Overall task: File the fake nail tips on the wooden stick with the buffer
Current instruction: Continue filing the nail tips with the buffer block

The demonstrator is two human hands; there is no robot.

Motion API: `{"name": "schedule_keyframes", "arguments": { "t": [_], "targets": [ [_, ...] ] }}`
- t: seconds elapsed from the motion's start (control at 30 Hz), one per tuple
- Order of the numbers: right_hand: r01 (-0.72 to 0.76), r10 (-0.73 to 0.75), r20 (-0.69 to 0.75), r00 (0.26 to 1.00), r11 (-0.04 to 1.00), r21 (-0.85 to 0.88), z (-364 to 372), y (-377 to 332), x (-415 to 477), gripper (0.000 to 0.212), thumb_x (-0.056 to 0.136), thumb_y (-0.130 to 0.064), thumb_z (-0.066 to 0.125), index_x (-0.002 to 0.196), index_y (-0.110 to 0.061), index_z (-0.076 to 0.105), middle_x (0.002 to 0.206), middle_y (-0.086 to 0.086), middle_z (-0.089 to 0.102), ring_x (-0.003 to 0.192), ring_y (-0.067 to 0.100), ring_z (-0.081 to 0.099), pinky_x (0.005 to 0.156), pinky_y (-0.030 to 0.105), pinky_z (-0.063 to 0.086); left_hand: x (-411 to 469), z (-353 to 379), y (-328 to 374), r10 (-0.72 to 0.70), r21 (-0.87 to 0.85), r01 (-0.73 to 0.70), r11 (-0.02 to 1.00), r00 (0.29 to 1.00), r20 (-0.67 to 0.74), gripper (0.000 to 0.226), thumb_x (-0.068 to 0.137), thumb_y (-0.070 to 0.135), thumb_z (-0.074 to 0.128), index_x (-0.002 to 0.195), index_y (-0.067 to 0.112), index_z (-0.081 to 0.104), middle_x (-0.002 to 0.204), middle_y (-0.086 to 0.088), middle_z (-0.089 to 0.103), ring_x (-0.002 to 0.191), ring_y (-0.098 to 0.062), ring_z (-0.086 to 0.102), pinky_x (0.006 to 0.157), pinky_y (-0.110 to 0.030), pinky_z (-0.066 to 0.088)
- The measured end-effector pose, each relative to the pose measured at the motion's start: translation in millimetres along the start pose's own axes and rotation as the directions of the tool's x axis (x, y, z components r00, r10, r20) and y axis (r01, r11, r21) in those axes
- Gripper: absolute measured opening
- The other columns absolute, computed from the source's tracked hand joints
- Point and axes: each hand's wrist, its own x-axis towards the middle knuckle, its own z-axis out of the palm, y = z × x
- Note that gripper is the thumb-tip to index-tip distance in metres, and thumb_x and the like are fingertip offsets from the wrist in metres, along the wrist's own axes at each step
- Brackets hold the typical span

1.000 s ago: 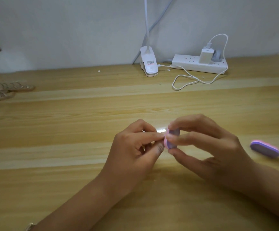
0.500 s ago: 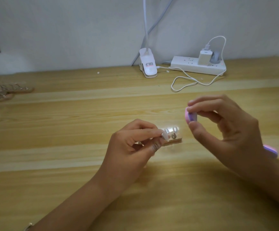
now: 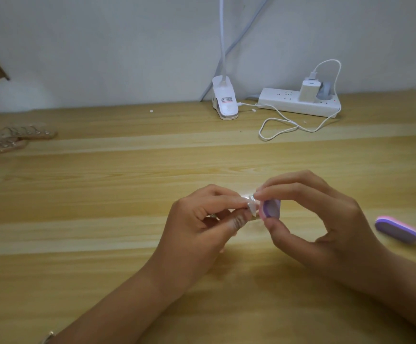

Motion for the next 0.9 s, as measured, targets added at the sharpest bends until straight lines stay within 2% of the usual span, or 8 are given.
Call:
{"name": "schedule_keyframes", "arguments": {
  "t": [0.13,0.23,0.37,0.43,0.53,0.67,0.9],
  "targets": [
    [-0.070,0.070,-0.017,0.997,0.998,0.002,-0.8,1.4,0.6,0.019,0.088,-0.011,0.048,0.086,-0.004,0.066,0.088,0.002,0.063,0.088,0.021,0.060,0.079,0.029,0.046,-0.4,0.6,0.7,-0.046,-0.042,0.046,0.998,0.999,-0.013,0.014,0.079,0.016,0.073,0.092,0.013,0.079,0.088,-0.001,0.070,0.057,-0.009,0.058,0.044,-0.023,0.045],
    [-0.183,0.184,0.001,0.983,0.982,0.053,-3.3,0.9,-0.8,0.020,0.091,-0.018,0.037,0.080,-0.013,0.053,0.077,-0.005,0.050,0.072,0.009,0.048,0.067,0.019,0.037,-1.0,0.0,1.6,-0.083,-0.101,0.085,0.991,0.996,0.026,0.016,0.080,0.022,0.075,0.093,0.014,0.078,0.090,-0.004,0.071,0.060,-0.012,0.062,0.042,-0.027,0.047],
    [-0.183,0.180,0.069,0.981,0.982,0.046,-2.1,-2.9,-1.1,0.010,0.091,-0.035,0.054,0.091,-0.026,0.052,0.077,-0.010,0.048,0.072,0.012,0.051,0.065,0.021,0.044,-1.7,-0.1,4.8,-0.072,-0.110,0.079,0.991,0.995,0.064,0.019,0.083,0.023,0.073,0.098,0.011,0.078,0.089,-0.003,0.074,0.067,-0.013,0.067,0.050,-0.017,0.048],
    [-0.140,0.138,0.078,0.987,0.990,0.015,-0.4,-5.1,-1.3,0.018,0.087,-0.038,0.063,0.101,-0.029,0.055,0.077,-0.015,0.047,0.073,0.009,0.053,0.068,0.015,0.044,-1.8,0.1,5.8,-0.064,-0.084,0.070,0.994,0.996,0.069,0.021,0.084,0.026,0.069,0.098,0.014,0.077,0.088,-0.004,0.074,0.069,-0.015,0.068,0.051,-0.017,0.048],
    [-0.098,0.098,0.051,0.994,0.995,-0.004,1.2,-6.0,-1.9,0.022,0.087,-0.036,0.066,0.105,-0.025,0.060,0.078,-0.013,0.048,0.074,0.005,0.053,0.074,0.006,0.040,-1.9,0.3,4.8,-0.038,-0.041,0.042,0.998,0.995,0.087,0.018,0.086,0.018,0.068,0.100,0.011,0.077,0.087,-0.007,0.073,0.072,-0.019,0.068,0.053,-0.018,0.050],
    [-0.075,0.075,0.020,0.997,0.996,-0.039,1.2,-4.1,-2.8,0.020,0.088,-0.031,0.067,0.102,-0.017,0.066,0.075,-0.009,0.048,0.076,0.002,0.051,0.074,0.006,0.038,-2.4,0.0,4.2,-0.032,-0.032,0.035,0.999,0.995,0.095,0.017,0.085,0.014,0.067,0.099,0.012,0.076,0.086,-0.007,0.073,0.075,-0.019,0.069,0.057,-0.015,0.050],
    [-0.053,0.053,0.019,0.998,0.998,-0.022,1.3,-5.0,-2.5,0.019,0.089,-0.026,0.068,0.106,-0.020,0.067,0.074,-0.010,0.051,0.078,0.005,0.053,0.072,0.004,0.041,-2.7,0.6,4.2,-0.036,-0.020,0.038,0.999,0.994,0.105,0.016,0.084,0.015,0.069,0.096,0.010,0.078,0.089,-0.001,0.073,0.080,-0.011,0.068,0.056,-0.014,0.048]
  ]
}}
